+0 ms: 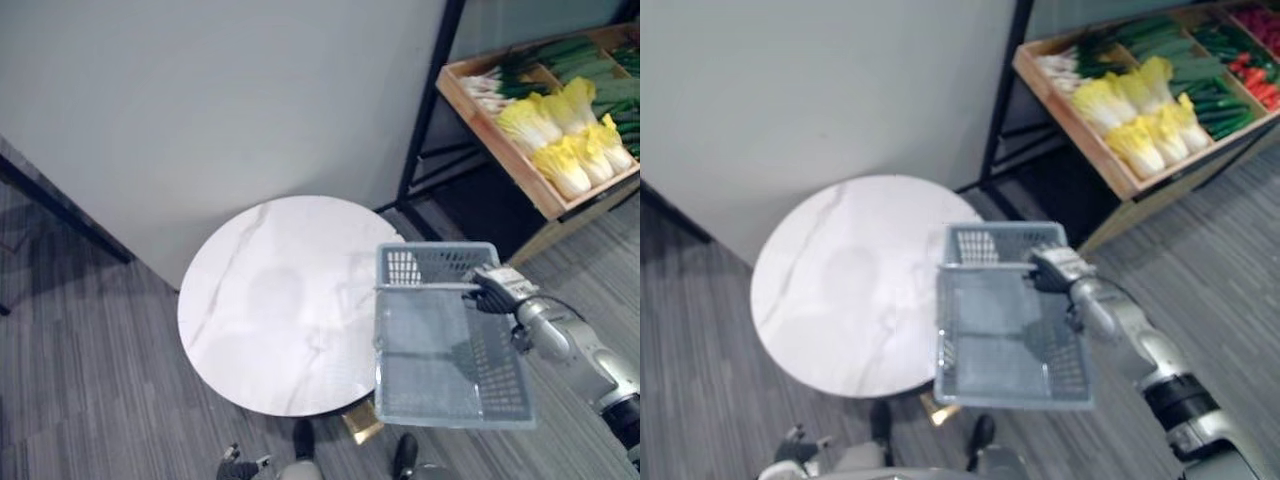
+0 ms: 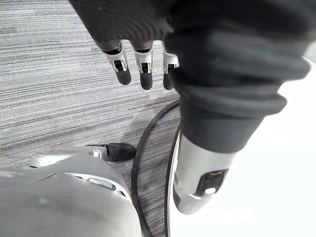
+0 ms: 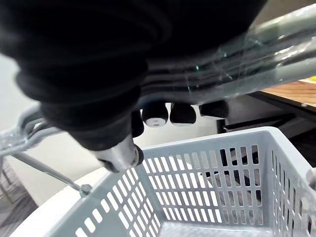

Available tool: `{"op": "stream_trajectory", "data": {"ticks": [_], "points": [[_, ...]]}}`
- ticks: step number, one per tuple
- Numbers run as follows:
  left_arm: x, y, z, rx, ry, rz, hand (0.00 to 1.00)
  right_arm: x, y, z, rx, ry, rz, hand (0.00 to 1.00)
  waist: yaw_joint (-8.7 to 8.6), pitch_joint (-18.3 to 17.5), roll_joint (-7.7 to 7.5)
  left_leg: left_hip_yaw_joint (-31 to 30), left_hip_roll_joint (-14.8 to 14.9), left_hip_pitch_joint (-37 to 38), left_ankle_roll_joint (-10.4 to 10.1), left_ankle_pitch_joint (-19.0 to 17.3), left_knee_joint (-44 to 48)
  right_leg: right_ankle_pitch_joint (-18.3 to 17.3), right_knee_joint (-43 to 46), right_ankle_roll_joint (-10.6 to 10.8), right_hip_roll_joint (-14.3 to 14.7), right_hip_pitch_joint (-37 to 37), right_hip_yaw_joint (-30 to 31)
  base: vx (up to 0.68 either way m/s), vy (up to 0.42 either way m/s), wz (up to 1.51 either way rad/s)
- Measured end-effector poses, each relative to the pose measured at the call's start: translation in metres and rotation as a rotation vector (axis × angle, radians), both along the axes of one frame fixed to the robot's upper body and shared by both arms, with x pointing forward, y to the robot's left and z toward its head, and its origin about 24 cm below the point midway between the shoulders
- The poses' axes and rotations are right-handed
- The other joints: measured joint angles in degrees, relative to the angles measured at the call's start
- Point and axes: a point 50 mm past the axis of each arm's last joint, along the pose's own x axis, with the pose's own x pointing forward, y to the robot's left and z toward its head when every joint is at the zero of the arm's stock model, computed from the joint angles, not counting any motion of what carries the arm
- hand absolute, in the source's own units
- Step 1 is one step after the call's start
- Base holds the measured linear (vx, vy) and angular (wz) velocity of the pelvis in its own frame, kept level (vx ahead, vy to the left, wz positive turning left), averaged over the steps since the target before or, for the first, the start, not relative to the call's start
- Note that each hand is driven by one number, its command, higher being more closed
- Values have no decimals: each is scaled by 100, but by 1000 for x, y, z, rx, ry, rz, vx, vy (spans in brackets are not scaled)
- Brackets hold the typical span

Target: Pick vegetable in the basket

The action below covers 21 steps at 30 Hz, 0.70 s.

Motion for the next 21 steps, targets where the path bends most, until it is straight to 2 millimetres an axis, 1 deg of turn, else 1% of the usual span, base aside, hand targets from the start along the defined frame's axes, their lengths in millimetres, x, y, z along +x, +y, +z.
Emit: {"op": "stream_trajectory", "data": {"ticks": [2,3,4,5,6,8,11,12,13,15,16,17,18,19,20,21], "points": [[0,-2,0,-3,4,-31,0,-5,-10,-3,4,7,-35,100,-31,-42,61,24,1,8,0,-5,-1,44,-82,-4,11,26,23,-27,-3,-10],[0,-2,-1,-6,5,-32,0,-10,-15,-6,7,18,-57,100,-77,-68,96,21,-2,19,4,-9,0,43,-84,-4,9,40,21,0,0,0],[0,-2,-1,-6,5,-32,0,-12,-18,-8,8,23,-67,100,-85,-73,105,22,-3,37,5,-13,0,43,-91,-4,8,60,21,0,0,0],[-3,-2,-1,-6,11,-30,0,-18,-22,-13,9,42,-84,100,-108,-106,131,20,-7,69,3,-25,-3,43,-113,-3,7,102,17,0,0,0],[-5,-2,-1,-6,15,-29,0,-20,-23,-15,7,49,-89,100,-127,-137,141,21,-8,69,1,-31,-4,43,-120,-3,6,103,17,0,0,0],[-10,-3,-3,-8,28,-25,0,-31,-32,-25,27,71,-142,100,-161,-201,175,30,-13,79,-5,-44,-1,48,-145,3,5,119,27,0,0,0],[-17,-4,-4,-13,43,-19,0,-40,-40,-38,39,84,-212,100,-175,-209,174,142,-13,207,1,-87,20,50,-130,4,4,186,117,-13,2,-14],[-18,-5,-4,-16,45,-18,0,-42,-42,-41,47,88,-227,100,-173,-209,171,166,-20,258,11,-109,21,49,-107,4,-2,206,146,-16,9,-15],[-18,-7,-5,-21,46,-17,0,-47,-47,-46,54,99,-264,100,-201,-220,165,165,-41,262,29,-168,97,45,-24,7,-37,206,157,-20,23,-10],[-18,-10,-5,-24,47,-39,0,-54,-54,-49,71,101,-312,100,-247,-207,145,190,-90,217,75,-313,325,26,91,31,-125,175,191,-32,43,-8],[-18,-10,-5,-22,48,-45,0,-58,-58,-50,84,94,-347,100,-312,-194,113,224,-138,170,118,-378,426,1,218,65,-192,73,267,-74,79,-26],[-16,-10,-5,-20,44,-46,0,-59,-62,-49,97,75,-380,100,-313,-158,54,374,-196,150,164,-421,458,-18,351,96,-270,-89,416,-90,94,-38],[-16,-10,-5,-18,44,-48,0,-59,-62,-48,99,64,-392,100,-314,-156,50,475,-226,135,173,-453,463,-15,420,109,-292,-178,504,-106,101,-57],[-14,-8,-4,-13,42,-59,0,-60,-62,-47,105,37,-414,100,-340,-151,21,614,-271,62,259,-509,505,-2,537,169,-356,-371,635,-132,149,-54],[-9,-5,-2,-2,29,-62,0,-61,-61,-47,113,29,-429,100,-423,-129,-52,725,-396,-42,344,-570,635,125,565,289,-419,-522,775,-109,124,-51],[-6,-3,-1,4,21,-59,0,-61,-60,-48,121,29,-432,100,-460,-118,-67,801,-401,-59,380,-578,652,255,505,374,-419,-557,823,-136,130,-60]]}}
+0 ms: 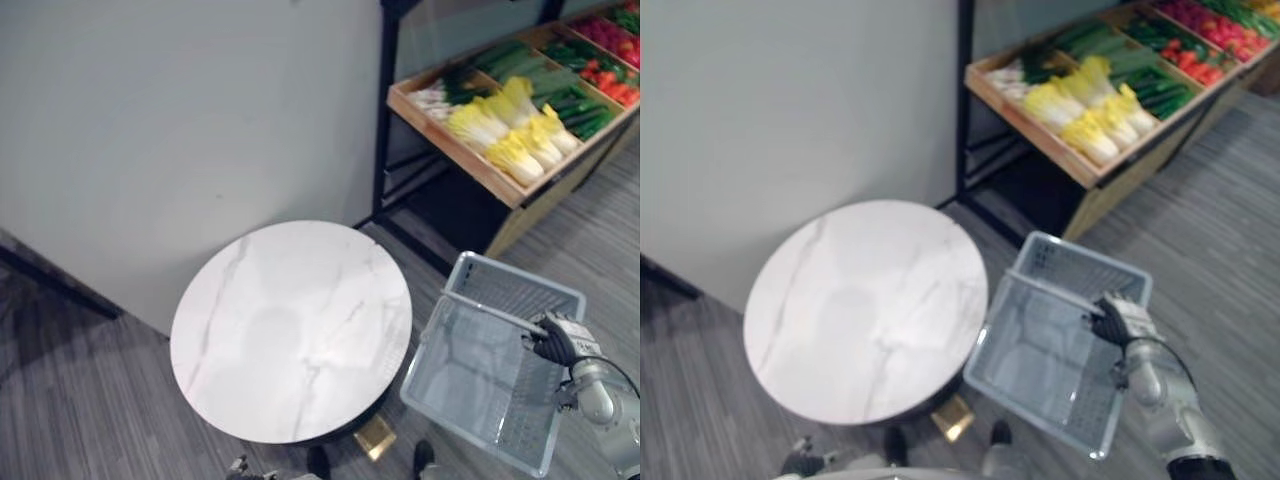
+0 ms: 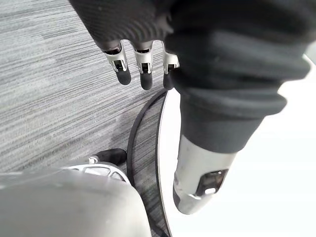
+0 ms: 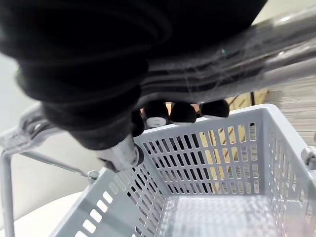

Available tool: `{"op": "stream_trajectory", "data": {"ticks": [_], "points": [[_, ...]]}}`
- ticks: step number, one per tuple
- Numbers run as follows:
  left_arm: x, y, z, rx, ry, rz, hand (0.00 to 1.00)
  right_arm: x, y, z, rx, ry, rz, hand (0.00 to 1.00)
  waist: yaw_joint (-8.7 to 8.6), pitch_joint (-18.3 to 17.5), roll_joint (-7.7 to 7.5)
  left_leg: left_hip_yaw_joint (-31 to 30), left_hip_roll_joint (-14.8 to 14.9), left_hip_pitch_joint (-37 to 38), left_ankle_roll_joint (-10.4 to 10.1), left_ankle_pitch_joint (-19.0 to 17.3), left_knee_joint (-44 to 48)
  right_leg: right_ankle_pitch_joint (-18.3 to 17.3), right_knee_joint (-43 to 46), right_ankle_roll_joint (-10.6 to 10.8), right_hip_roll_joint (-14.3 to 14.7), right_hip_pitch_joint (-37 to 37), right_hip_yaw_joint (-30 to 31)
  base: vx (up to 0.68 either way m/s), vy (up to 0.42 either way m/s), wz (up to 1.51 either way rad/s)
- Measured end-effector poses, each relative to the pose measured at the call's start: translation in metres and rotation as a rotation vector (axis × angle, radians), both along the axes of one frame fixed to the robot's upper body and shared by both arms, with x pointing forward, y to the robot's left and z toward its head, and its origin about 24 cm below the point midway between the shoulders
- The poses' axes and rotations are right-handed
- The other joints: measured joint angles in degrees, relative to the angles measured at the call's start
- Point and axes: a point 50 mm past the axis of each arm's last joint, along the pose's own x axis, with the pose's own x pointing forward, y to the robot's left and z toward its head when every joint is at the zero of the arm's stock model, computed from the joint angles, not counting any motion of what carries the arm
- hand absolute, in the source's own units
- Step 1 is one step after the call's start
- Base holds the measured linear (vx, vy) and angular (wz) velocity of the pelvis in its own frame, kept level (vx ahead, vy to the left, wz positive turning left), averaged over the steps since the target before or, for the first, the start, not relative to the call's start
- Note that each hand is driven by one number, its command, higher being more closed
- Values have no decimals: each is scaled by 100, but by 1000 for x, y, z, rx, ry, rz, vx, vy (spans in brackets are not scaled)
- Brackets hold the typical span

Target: Pick vegetable in the basket

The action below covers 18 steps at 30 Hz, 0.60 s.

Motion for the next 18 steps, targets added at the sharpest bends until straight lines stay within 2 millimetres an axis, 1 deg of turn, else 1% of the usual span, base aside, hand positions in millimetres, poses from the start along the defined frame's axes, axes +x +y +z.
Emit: {"op": "stream_trajectory", "data": {"ticks": [1,2,3,4,5,6,7,8,9,10,11,12,13,14,15,16,17,18], "points": [[-3,3,0,9,5,10,0,1,3,-1,15,-4,-7,100,20,-1,37,185,164,-41,155,-3,-5,336,-212,44,96,-11,-18,-172,19,-87],[0,9,2,25,-10,22,0,5,10,0,35,-20,0,100,89,119,200,441,444,-47,215,-7,33,13,1016,-527,95,-383,-453,-265,50,-90],[2,15,6,51,-22,-1,0,5,13,-1,42,-22,7,100,8,216,141,470,551,53,241,22,57,-414,2839,-1065,-151,-696,-923,-223,11,-63],[4,19,7,64,-28,-5,0,5,13,-2,46,-22,5,100,-9,247,82,491,569,107,245,25,84,-421,3501,-1077,-316,-710,-1038,-193,-20,-34],[0,27,9,84,-15,-6,0,5,14,-2,49,-21,6,100,3,237,-33,568,628,134,239,21,174,-383,4360,-1104,-625,-585,-1124,-123,-78,-29],[-1,29,9,87,-12,-4,0,6,15,-1,49,-26,9,100,14,197,-130,631,636,127,231,20,208,-253,4405,-1120,-736,-510,-1124,-152,-136,-65],[0,36,12,102,-14,14,0,10,17,4,51,-49,18,100,111,187,-292,775,648,120,96,-14,327,33,4139,-1154,-742,-440,-1273,-132,-94,-83],[1,31,10,85,-12,17,0,13,18,7,52,-66,20,100,172,194,-223,746,753,75,15,-11,303,56,3728,-1135,-536,-368,-1363,-157,-94,-125],[-8,24,5,63,9,35,0,18,22,15,51,-97,38,100,317,133,68,748,953,39,162,92,150,-305,3312,-1150,-290,-144,-1483,-146,-43,-104],[-8,26,6,67,3,56,0,21,25,19,53,-115,52,100,319,132,-39,958,892,33,154,127,138,-543,3654,-1135,-521,-164,-1514,-129,-98,-94],[-8,28,6,72,7,65,0,23,29,20,61,-128,65,100,266,88,-197,1183,785,-17,146,168,187,-742,3915,-1045,-905,-103,-1432,-103,-114,-66],[-8,28,6,75,7,67,0,25,33,21,67,-131,73,100,306,32,-283,1312,810,-98,146,178,271,-762,3845,-1010,-1029,-54,-1409,-123,-230,-91],[-8,33,8,91,4,78,0,32,43,23,80,-146,108,100,361,2,-329,1486,960,-305,131,188,532,-919,3328,-616,-1117,98,-1375,-147,-314,-106],[-5,36,9,101,-4,81,0,39,53,27,91,-167,146,100,367,-17,-351,1607,1170,-501,100,264,697,-1302,2568,-59,-827,281,-1405,-160,-344,-99],[-3,35,9,100,-8,84,0,40,55,28,92,-172,156,100,371,-4,-311,1667,1249,-543,72,325,701,-1446,2223,-34,-709,379,-1462,-163,-349,-87],[-1,26,7,77,-15,91,0,40,56,28,92,-170,156,100,457,-9,-173,1790,1387,-616,24,440,700,-1652,1597,-31,-462,531,-1532,-162,-308,-68],[2,17,5,53,-21,93,0,38,55,26,91,-162,151,100,456,14,-31,1889,1550,-642,-7,546,713,-1778,1129,-40,-272,673,-1590,-163,-285,-59],[3,10,3,35,-21,97,0,37,54,24,87,-152,145,100,456,27,111,1890,1649,-643,-22,598,715,-1743,1077,-43,-136,682,-1590,-173,-226,-34]]}}
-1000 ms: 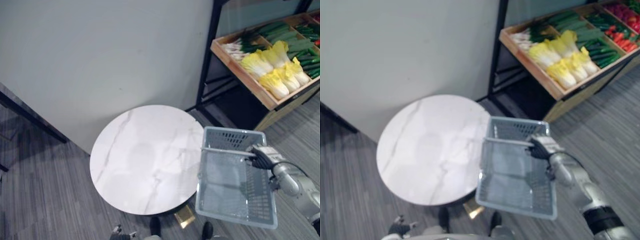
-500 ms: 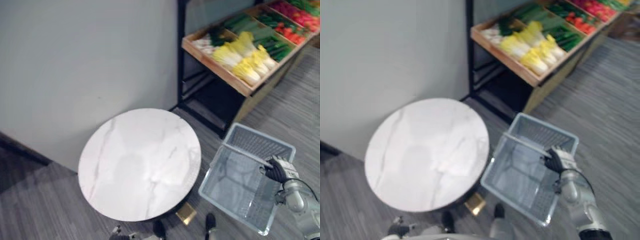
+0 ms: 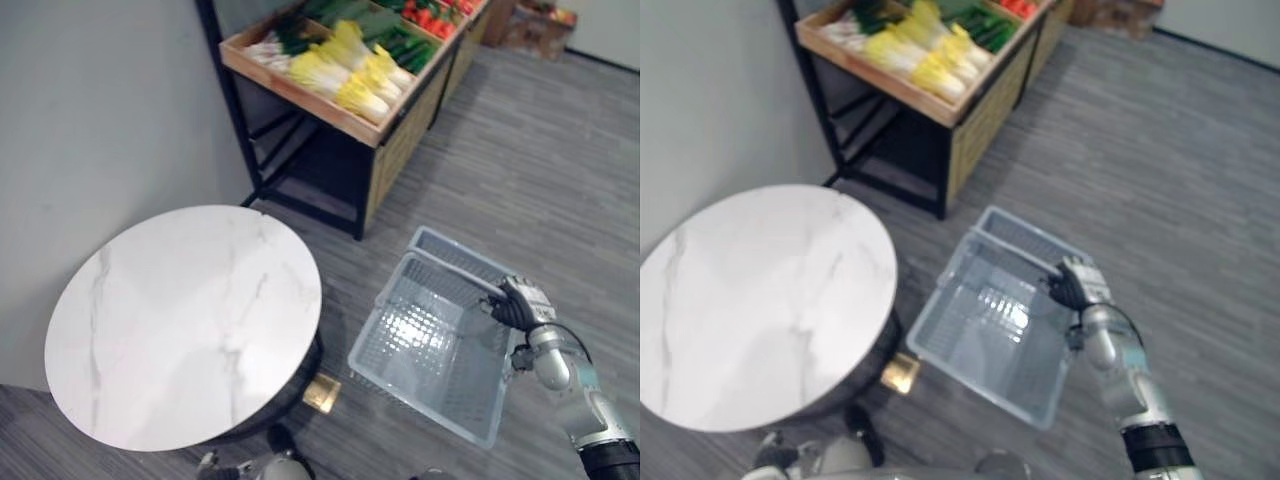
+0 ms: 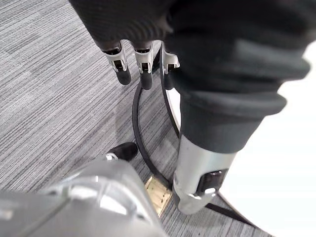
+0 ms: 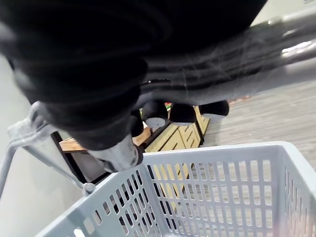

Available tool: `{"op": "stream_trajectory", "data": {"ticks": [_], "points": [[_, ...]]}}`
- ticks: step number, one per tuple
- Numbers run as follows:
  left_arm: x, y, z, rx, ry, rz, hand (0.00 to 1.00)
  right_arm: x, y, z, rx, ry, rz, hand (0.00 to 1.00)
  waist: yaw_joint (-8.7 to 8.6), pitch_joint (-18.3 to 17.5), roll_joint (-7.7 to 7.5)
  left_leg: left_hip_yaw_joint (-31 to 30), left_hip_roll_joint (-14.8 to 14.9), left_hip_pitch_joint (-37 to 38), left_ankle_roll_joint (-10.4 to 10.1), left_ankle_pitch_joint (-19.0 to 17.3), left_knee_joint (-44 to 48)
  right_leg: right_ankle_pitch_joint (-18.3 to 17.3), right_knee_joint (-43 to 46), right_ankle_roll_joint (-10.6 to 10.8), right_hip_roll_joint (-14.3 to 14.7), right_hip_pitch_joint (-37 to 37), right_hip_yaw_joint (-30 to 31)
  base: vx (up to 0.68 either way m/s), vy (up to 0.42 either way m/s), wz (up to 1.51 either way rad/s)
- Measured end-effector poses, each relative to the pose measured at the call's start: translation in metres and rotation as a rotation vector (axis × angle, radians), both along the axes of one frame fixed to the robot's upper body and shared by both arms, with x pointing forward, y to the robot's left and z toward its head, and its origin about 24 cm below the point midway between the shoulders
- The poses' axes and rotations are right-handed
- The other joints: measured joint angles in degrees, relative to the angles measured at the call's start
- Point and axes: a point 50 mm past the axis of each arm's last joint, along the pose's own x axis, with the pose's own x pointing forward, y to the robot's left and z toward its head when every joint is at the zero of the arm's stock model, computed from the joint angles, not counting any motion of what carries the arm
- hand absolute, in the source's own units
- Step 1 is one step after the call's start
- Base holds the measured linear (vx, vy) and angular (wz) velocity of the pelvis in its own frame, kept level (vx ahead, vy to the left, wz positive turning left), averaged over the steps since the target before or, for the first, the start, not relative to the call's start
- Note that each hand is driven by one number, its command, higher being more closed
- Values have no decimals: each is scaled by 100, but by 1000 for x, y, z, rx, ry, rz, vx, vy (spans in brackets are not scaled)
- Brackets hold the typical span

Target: Pick vegetable in the basket

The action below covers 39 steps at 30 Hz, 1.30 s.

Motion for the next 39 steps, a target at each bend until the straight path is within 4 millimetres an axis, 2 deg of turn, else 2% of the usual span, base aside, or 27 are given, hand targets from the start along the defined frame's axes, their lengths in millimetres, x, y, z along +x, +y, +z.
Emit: {"op": "stream_trajectory", "data": {"ticks": [2,3,4,6,8,11,14,15,18,20,24,28,29,30,31,32,34,36,38,39], "points": [[-5,-10,-3,-24,12,10,0,-14,-4,-16,-4,72,-24,100,-24,10,265,-15,307,192,-57,191,-54,-30,-50,-71,356,186,3,-166,-194,-20],[-9,-10,-4,-23,21,11,0,-17,-4,-20,-5,86,-22,100,-44,6,269,-8,363,254,-76,206,-69,-59,-40,-123,410,191,12,-150,-197,-15],[-15,-10,-5,-20,38,12,0,-21,-5,-23,-7,102,-22,100,-146,30,257,-15,432,353,-79,209,-79,-109,-32,-213,495,273,8,-133,-150,-14],[-18,-12,-6,-21,48,0,0,-25,-7,-26,-15,117,-26,100,-219,15,298,-163,420,453,-31,58,-79,-123,-18,-237,539,322,94,-62,-51,-24],[-17,-15,-6,-26,43,-17,0,-27,-8,-27,-21,124,-25,100,-146,71,279,-1212,-8,466,-113,-598,70,-109,45,-255,476,342,442,-27,36,-68],[-20,-23,-8,-46,47,-15,0,-24,-4,-26,-37,125,9,100,-19,109,367,-2505,-483,466,-346,-972,397,-59,-5,-276,477,341,975,5,110,-101],[-16,-27,-7,-52,35,-37,0,-25,3,-30,-38,140,38,100,51,109,372,-2917,-826,460,-382,-1373,640,153,-321,-166,424,338,1450,84,147,-72],[-14,-28,-7,-53,28,-45,0,-25,6,-32,-38,149,52,100,38,102,383,-2915,-965,460,-365,-1423,634,253,-488,-77,336,351,1569,129,180,-49],[-9,-26,-5,-46,7,-60,0,-26,7,-36,-38,167,61,100,41,136,358,-2839,-1171,427,-327,-1399,593,550,-914,-22,145,377,1714,143,166,-26],[-9,-26,-5,-48,7,-63,0,-22,9,-38,-42,175,72,100,137,151,379,-2848,-1192,370,-313,-1401,624,878,-1310,-51,136,406,1774,107,88,-35],[-7,-27,-4,-55,0,-70,0,-19,15,-37,-42,169,102,100,141,154,374,-2833,-1145,548,-315,-1400,506,933,-1367,-60,196,442,1900,69,-11,-28],[-6,-30,-5,-62,5,-95,0,-18,18,-35,-39,160,121,100,137,183,350,-2742,-971,897,-295,-1414,123,933,-248,-60,423,-269,2174,8,-47,-74],[-7,-29,-5,-58,11,-98,0,-18,18,-36,-40,162,118,100,122,238,272,-2674,-998,1177,-251,-1518,-135,933,649,-59,429,-742,2177,-38,9,-73],[-7,-26,-5,-52,13,-99,0,-18,18,-37,-37,165,114,100,88,259,244,-2660,-1035,1303,-279,-1565,-204,933,970,-59,387,-869,2177,-67,23,-66],[-7,-18,-3,-30,15,-103,0,-20,19,-39,-28,174,108,100,5,356,87,-2648,-1120,1408,-300,-1636,-212,962,1358,-9,264,-967,2104,-57,13,-38],[-7,-10,-1,-8,17,-105,0,-21,20,-41,-19,178,106,100,-16,358,-3,-2641,-1107,1495,-295,-1675,-218,1029,1427,20,143,-1027,1919,-46,-4,-30],[-4,-5,0,7,10,-109,0,-21,22,-43,-9,182,100,100,-61,378,4,-2608,-1031,1516,-257,-1643,-267,1162,1308,-58,52,-1057,1573,28,-22,-19],[2,-2,3,18,-4,-113,0,-20,21,-48,2,200,87,100,-35,387,-12,-2534,-941,1565,-237,-1616,-340,902,999,-423,-78,-1084,1267,63,-34,-17],[6,0,5,24,-20,-116,0,-20,20,-51,2,210,79,100,-23,397,9,-2533,-845,1573,-279,-1641,-350,945,597,-401,-217,-1190,1215,97,-105,-5],[8,0,6,27,-31,-114,0,-17,18,-49,-8,202,68,100,-14,407,25,-2549,-731,1596,-401,-1650,-350,1050,168,-297,-316,-1302,1194,146,-198,5]]}}
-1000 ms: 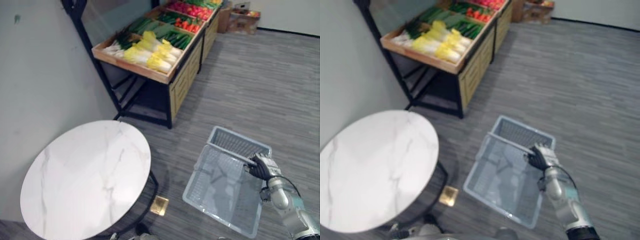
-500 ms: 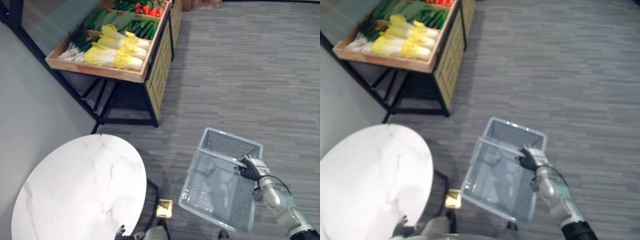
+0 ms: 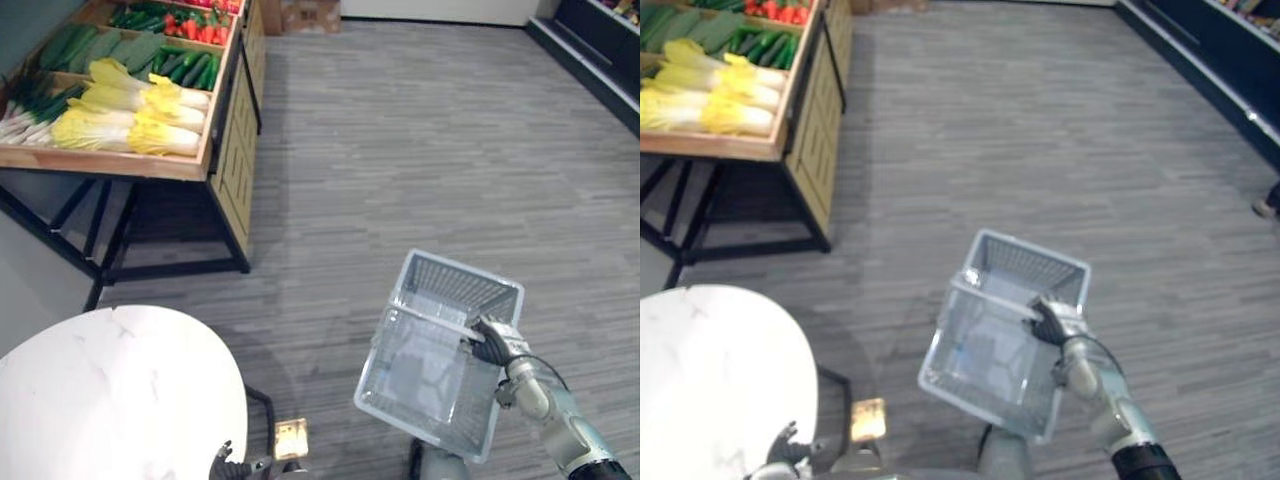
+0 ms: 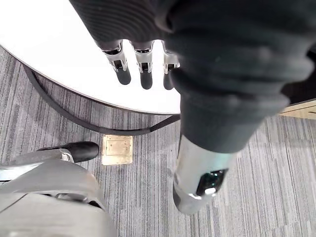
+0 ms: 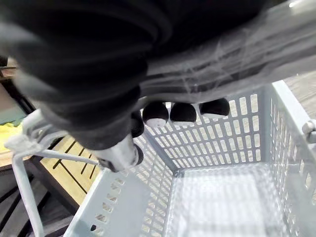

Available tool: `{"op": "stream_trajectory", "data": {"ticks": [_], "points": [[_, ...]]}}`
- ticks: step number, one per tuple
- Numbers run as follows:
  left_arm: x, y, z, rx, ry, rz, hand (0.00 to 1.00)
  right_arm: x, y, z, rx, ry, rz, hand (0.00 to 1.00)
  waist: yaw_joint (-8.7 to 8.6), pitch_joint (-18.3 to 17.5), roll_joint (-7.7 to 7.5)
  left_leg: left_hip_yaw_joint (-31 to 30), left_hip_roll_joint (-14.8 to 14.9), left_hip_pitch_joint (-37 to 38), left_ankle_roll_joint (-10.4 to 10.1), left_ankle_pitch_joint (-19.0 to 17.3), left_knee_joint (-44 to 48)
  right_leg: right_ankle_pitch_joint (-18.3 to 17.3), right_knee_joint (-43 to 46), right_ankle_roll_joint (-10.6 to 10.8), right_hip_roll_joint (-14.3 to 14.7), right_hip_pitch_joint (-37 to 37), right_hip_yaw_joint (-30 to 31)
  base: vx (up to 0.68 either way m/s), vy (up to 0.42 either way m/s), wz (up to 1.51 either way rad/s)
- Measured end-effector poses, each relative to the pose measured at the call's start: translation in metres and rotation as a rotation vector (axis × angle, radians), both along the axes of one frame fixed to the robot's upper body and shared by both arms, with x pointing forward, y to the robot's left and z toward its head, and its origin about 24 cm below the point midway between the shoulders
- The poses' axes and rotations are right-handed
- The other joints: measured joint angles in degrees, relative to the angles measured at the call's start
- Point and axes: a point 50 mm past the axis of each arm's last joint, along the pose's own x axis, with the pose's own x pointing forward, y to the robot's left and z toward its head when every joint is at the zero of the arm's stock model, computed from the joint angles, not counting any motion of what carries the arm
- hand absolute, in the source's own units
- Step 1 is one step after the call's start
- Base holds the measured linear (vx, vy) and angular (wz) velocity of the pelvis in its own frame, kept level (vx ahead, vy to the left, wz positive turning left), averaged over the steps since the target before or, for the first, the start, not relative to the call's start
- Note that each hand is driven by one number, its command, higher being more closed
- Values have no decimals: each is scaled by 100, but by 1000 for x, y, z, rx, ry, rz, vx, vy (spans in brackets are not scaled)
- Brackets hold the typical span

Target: Pick vegetable in the basket

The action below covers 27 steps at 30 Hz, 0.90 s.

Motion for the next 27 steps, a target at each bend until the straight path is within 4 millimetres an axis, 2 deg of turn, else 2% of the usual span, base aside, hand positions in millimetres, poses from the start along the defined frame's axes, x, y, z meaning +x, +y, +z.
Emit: {"op": "stream_trajectory", "data": {"ticks": [1,2,3,4,6,7,8,10,12,13,14,15,16,17,18,19,21,23,24,25,26,27], "points": [[0,0,0,1,-2,3,0,1,-1,1,-15,-5,0,100,3,-7,-12,-17,25,36,-70,17,-11,75,-201,9,-36,-16,-22,226,-313,17],[0,2,1,4,-3,4,0,1,-2,2,-21,-9,-11,100,10,-45,-95,-63,67,98,-315,51,-47,363,-643,-9,-86,14,-55,238,-350,37],[0,10,3,27,0,5,0,1,-2,0,-9,-8,-32,100,-2,-85,-252,-161,44,196,-569,23,-69,989,-832,95,-130,100,-66,288,-441,40],[4,1,1,2,-5,8,0,2,-8,1,-21,-7,-58,100,12,-85,-16,-256,303,241,-648,33,-100,877,-573,273,29,72,-222,236,-372,32],[8,-14,0,-33,-34,15,0,6,-13,6,-48,-16,-70,100,31,-146,309,-319,628,172,-618,169,-141,554,-342,139,309,-46,-400,188,-284,6],[8,-21,-2,-51,-36,20,0,8,-15,9,-57,-23,-76,100,34,-176,430,-331,751,155,-689,399,-132,303,-117,69,424,-147,-432,234,-326,6],[5,-22,-3,-59,-27,35,0,8,-15,9,-56,-23,-77,100,7,-194,468,-509,824,58,-684,621,22,102,25,-5,456,-126,-526,199,-259,14],[2,-22,-4,-64,-29,82,0,8,-15,9,-56,-24,-78,100,-56,-193,467,-925,904,-331,-591,845,666,-108,126,-90,463,-3,-699,235,-273,39],[0,-21,-4,-71,-28,103,0,7,-15,8,-57,-21,-78,100,-43,-192,448,-1148,944,-702,-385,1296,1285,-168,131,-190,482,185,-872,228,-251,42],[-1,-21,-4,-72,-25,104,0,7,-16,8,-55,-20,-79,100,-42,-192,436,-1172,967,-900,-231,1758,1524,-197,61,-241,501,344,-995,227,-272,45],[-1,-22,-4,-73,-25,104,0,5,-16,8,-52,-20,-79,100,-32,-184,416,-1081,997,-1061,18,2298,1687,-216,-105,-279,524,542,-1136,221,-283,48],[-1,-22,-4,-73,-26,104,0,5,-16,8,-49,-20,-79,100,-26,-166,387,-1022,1008,-1161,130,2504,1816,-225,-235,-300,527,682,-1191,193,-266,46],[-2,-24,-5,-80,-24,102,0,3,-17,7,-48,-17,-87,100,32,-120,326,-963,923,-1453,38,2046,2438,-223,-479,-344,520,926,-1250,188,-255,37],[-4,-25,-5,-82,-19,103,0,0,-19,5,-48,-12,-92,100,69,-117,322,-876,725,-1638,70,1363,2959,-250,-651,-391,521,1141,-1326,183,-222,38],[-7,-24,-6,-81,-14,105,0,-2,-19,5,-47,-10,-96,100,77,-116,317,-711,469,-1754,118,934,3152,-270,-793,-418,534,1312,-1416,110,-131,24],[-8,-24,-6,-80,-12,106,0,-2,-20,5,-47,-10,-97,100,84,-116,318,-669,411,-1787,137,849,3151,-292,-824,-453,540,1351,-1436,75,-33,23],[-11,-24,-6,-79,-5,108,0,-4,-21,7,-44,-18,-102,100,101,-107,302,-211,-26,-1993,236,444,2537,-281,-1039,-435,594,1495,-1583,112,17,23],[-11,-24,-6,-80,-7,106,0,-4,-22,7,-45,-19,-108,100,101,-114,313,-57,-308,-2006,152,497,1548,-233,-1095,-359,621,1508,-1672,182,104,18],[-9,-24,-5,-79,-14,105,0,-5,-23,7,-45,-19,-113,100,149,-124,369,17,-521,-1893,94,953,433,-208,-1148,-317,700,1521,-1697,178,121,4],[-10,-24,-5,-79,-13,104,0,-5,-24,7,-47,-19,-114,100,188,-142,444,11,-548,-1840,66,1227,99,-204,-1173,-303,763,1541,-1687,281,199,-11],[-8,-22,-5,-74,-14,103,0,-4,-23,5,-34,-15,-125,100,242,-137,501,2,-588,-1715,441,1534,-212,-226,-1240,-179,839,1640,-1637,213,145,9],[-3,-17,-2,-58,-37,96,0,-5,-18,3,-12,-13,-127,100,231,-60,326,-42,-743,-1680,397,1468,-205,-195,-1422,-97,740,1784,-1661,239,160,16]]}}
